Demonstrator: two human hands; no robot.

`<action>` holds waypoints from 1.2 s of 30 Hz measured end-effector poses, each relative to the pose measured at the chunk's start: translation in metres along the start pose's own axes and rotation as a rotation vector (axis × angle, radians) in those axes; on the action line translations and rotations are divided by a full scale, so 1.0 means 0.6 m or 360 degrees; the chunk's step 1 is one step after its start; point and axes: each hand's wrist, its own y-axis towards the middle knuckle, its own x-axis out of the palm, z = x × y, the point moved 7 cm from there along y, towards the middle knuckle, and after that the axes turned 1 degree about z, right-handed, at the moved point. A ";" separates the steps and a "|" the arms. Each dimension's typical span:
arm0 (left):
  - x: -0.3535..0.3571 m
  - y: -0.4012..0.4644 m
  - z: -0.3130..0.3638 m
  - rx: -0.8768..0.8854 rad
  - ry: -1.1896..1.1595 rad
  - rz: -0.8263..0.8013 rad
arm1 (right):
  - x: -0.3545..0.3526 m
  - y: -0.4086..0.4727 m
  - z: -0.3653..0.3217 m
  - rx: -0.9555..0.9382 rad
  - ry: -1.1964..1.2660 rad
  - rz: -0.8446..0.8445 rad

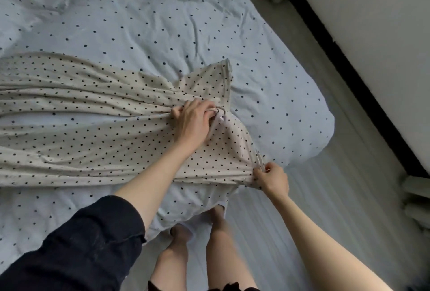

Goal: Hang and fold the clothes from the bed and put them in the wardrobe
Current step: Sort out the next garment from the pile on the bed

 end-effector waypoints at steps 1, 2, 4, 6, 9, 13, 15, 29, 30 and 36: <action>0.005 0.007 0.003 0.0003 -0.0014 -0.0033 | 0.001 -0.003 0.008 0.0014 -0.0074 -0.0052; 0.014 0.011 0.006 0.0005 -0.0002 -0.0100 | 0.004 -0.006 0.016 0.0041 -0.0159 -0.0136; 0.042 0.008 0.005 0.0014 0.0089 -0.0355 | 0.011 -0.009 0.029 0.0123 -0.0265 -0.0277; 0.061 -0.004 0.002 0.0040 0.0133 -0.0506 | 0.009 -0.009 0.019 0.0152 -0.0232 -0.0261; 0.029 0.003 -0.005 0.0118 0.0129 -0.0298 | -0.021 -0.002 -0.042 0.0001 -0.0130 -0.0016; -0.040 0.031 -0.060 0.0121 0.0277 -0.0094 | -0.058 0.006 -0.167 -0.0419 -0.0144 0.0305; -0.074 0.047 -0.101 0.0087 0.0402 -0.0078 | -0.061 0.002 -0.243 -0.0696 -0.0268 0.0461; -0.223 0.098 -0.171 0.0213 0.0384 0.0340 | 0.020 -0.002 -0.432 -0.1104 -0.1186 0.0500; -0.233 0.109 -0.162 0.0225 0.0376 0.0380 | 0.004 -0.001 -0.441 -0.1120 -0.1053 0.0492; -0.276 0.182 -0.133 0.0060 0.0343 0.0513 | -0.125 0.025 -0.518 -0.1100 -0.0438 0.0647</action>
